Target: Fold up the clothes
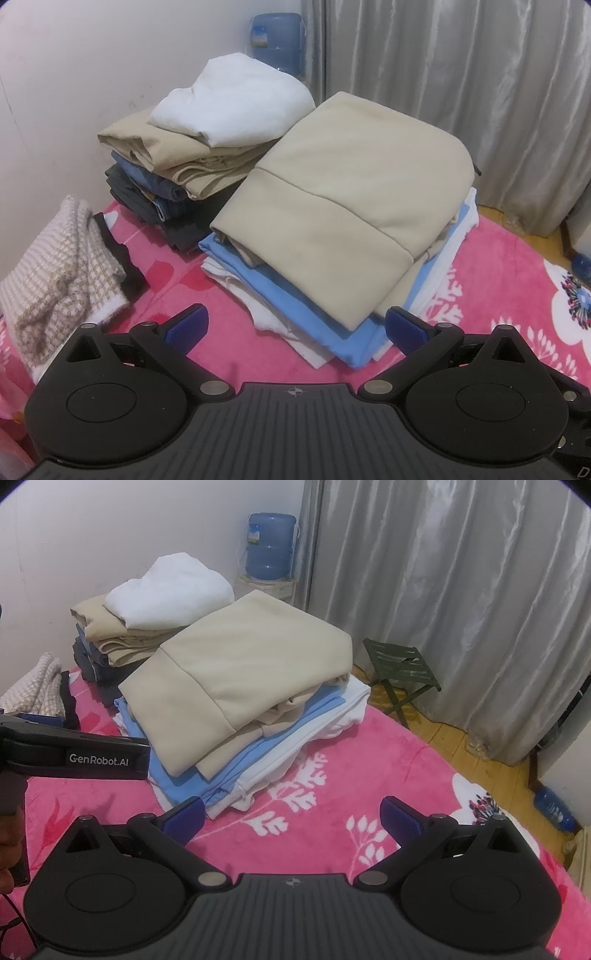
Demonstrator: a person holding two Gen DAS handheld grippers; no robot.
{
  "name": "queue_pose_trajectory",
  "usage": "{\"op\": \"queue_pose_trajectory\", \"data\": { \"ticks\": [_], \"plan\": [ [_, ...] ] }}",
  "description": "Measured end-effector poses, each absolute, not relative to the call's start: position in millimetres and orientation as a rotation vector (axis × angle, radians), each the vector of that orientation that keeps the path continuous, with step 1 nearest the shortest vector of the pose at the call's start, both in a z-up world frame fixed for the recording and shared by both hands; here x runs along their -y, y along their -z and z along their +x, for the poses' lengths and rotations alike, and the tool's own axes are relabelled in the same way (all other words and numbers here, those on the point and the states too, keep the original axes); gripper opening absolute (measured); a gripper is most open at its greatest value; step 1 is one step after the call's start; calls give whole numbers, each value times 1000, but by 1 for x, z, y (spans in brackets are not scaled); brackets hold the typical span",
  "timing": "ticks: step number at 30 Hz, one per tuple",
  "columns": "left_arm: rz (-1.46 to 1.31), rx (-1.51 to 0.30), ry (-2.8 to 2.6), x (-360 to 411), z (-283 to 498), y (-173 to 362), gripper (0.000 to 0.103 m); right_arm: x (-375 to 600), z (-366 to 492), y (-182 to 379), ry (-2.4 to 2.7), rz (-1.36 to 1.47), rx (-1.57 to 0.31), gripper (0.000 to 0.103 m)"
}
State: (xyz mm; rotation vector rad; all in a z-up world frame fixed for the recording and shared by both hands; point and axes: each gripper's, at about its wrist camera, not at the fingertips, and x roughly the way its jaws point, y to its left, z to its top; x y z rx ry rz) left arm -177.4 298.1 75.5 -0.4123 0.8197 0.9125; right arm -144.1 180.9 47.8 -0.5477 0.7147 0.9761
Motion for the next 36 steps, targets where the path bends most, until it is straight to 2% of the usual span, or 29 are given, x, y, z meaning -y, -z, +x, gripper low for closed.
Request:
{"op": "queue_pose_trajectory", "data": {
  "ticks": [36],
  "plan": [
    [-410,-826,-910,-295,-177,-75,103,-181,-146,-42,-971,-560,-733,103]
  ]
}}
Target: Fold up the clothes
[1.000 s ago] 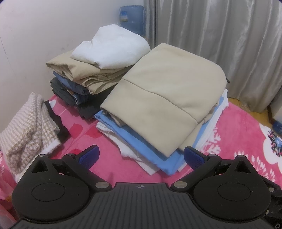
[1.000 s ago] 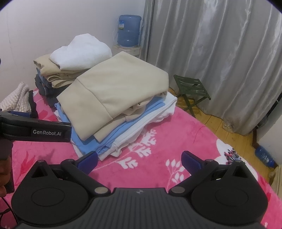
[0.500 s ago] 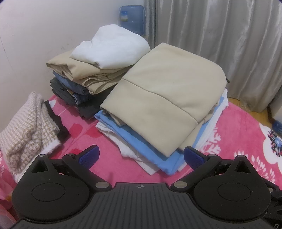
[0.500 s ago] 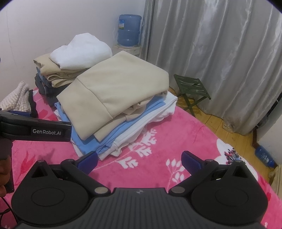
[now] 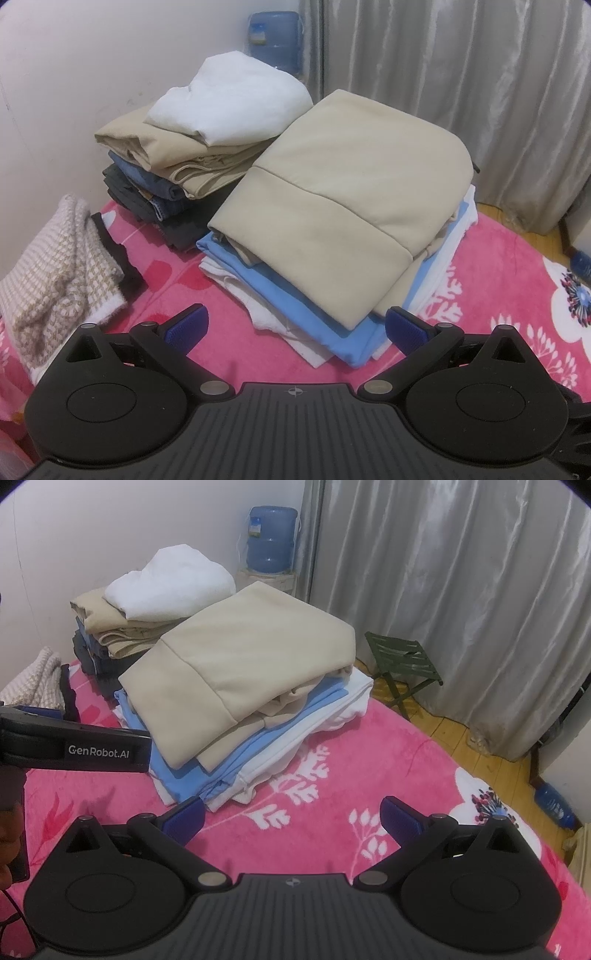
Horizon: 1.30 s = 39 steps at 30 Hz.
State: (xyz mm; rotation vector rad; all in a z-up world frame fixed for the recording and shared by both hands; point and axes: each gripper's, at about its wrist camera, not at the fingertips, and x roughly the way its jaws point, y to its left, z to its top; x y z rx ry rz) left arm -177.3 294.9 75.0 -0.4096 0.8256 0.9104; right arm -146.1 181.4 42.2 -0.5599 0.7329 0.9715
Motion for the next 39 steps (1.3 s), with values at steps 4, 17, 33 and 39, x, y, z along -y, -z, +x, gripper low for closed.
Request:
{"op": "queue_pose_trajectory", "data": {
  "ticks": [4,17,33,39],
  "plan": [
    [-408,-830,-907,-295,-176,-75,103,-182,-145,-41,-970,-559,-738,103],
    [-411,-826,-908,-295,-177,-75,103,-182,-145,-40,-968,-564,-740,103],
    [-415,-829,-906,-295,-178,-75,103,-183,-147,-39,-971,-572,-743,103],
    [-417,-830,-905,-296,-177,-75,103,-184,-148,-38,-965,-571,-746,103]
  ]
}}
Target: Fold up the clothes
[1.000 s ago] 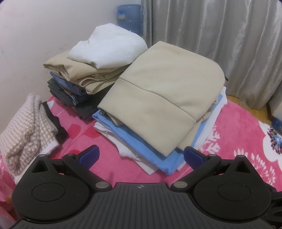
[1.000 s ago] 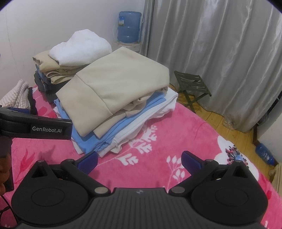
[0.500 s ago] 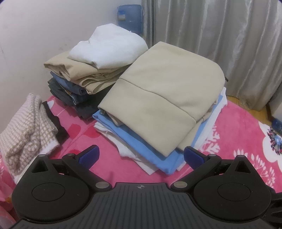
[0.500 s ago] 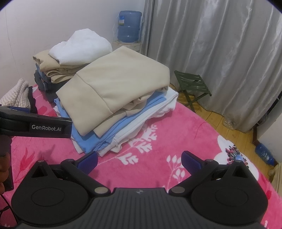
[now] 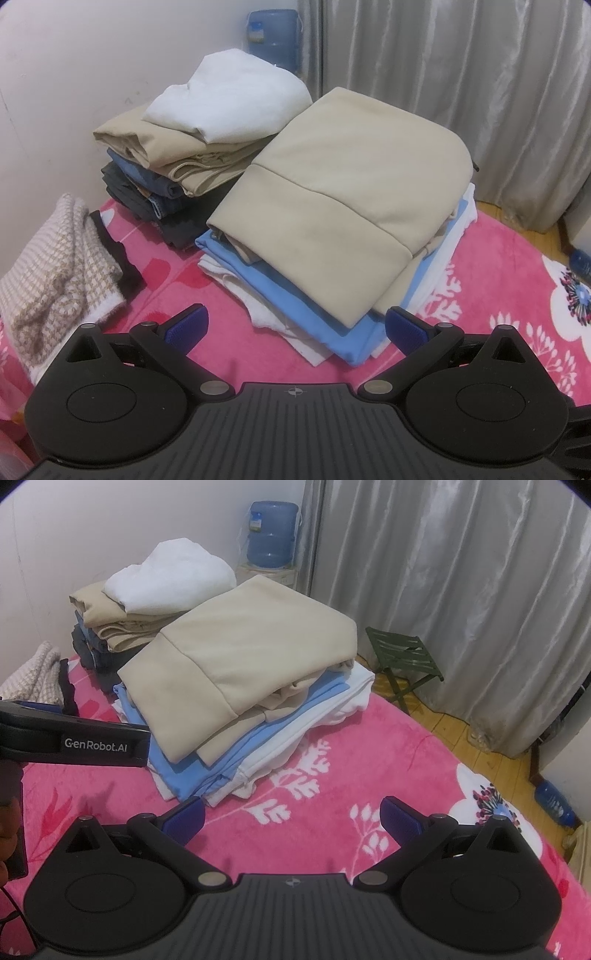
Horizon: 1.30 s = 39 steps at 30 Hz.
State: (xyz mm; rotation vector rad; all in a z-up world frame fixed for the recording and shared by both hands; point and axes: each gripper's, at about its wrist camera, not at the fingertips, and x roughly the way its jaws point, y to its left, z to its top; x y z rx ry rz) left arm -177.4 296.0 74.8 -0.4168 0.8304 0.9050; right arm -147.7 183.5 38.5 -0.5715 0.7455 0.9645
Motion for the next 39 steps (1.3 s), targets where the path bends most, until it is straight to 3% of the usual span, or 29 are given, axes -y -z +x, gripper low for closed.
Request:
{"op": "queue_pose_trajectory", "data": {
  "ticks": [39],
  "plan": [
    [-403,-827,-912,-295,-177,-76,103,-183,-147,-38,-959,-577,-752,103]
  ]
}}
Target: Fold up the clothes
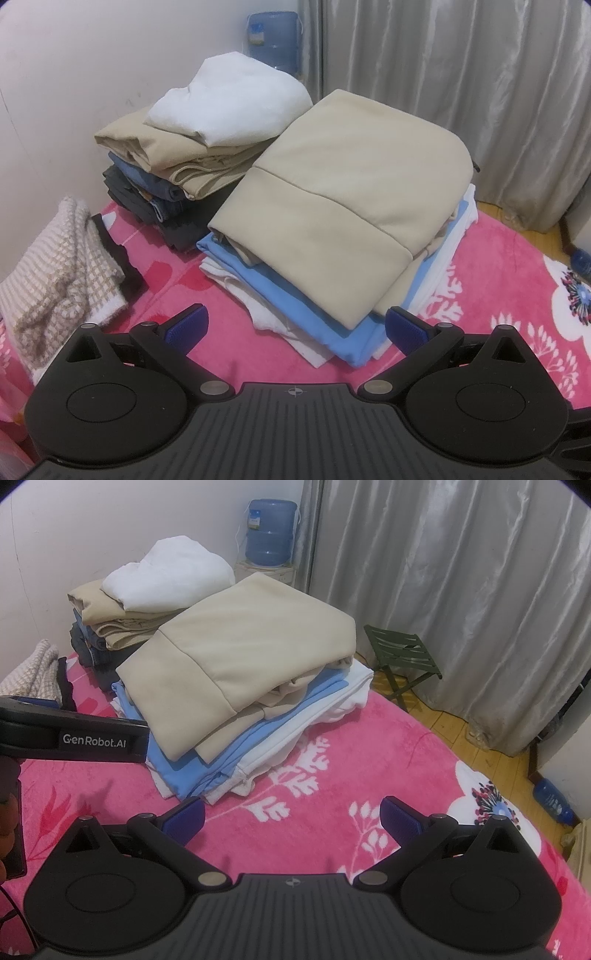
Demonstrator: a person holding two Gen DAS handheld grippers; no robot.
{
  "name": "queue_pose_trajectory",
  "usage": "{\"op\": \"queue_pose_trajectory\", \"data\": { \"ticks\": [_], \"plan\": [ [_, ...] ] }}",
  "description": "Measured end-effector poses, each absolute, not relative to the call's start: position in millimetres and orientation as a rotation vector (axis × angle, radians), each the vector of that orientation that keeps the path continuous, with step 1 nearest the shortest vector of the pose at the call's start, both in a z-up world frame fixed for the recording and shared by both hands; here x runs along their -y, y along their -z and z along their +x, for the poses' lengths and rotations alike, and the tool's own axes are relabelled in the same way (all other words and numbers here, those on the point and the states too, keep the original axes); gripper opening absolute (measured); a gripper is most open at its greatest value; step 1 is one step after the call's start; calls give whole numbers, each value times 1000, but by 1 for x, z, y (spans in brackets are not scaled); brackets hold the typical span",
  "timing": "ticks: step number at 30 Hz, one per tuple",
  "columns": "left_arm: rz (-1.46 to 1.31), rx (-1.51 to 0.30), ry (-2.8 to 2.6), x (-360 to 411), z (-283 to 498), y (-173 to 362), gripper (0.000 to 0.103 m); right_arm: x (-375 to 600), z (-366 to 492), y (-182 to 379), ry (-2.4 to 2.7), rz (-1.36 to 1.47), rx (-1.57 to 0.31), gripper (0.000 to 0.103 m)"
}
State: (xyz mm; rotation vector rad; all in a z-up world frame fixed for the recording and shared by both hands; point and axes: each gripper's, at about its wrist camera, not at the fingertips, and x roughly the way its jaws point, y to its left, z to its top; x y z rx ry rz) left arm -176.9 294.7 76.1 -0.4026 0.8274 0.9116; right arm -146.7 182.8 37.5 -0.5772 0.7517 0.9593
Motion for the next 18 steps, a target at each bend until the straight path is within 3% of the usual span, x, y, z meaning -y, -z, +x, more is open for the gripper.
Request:
{"op": "queue_pose_trajectory", "data": {
  "ticks": [18],
  "plan": [
    [-395,-825,-915,-293,-176,-78,103,-183,-147,-37,-953,-576,-752,103]
  ]
}}
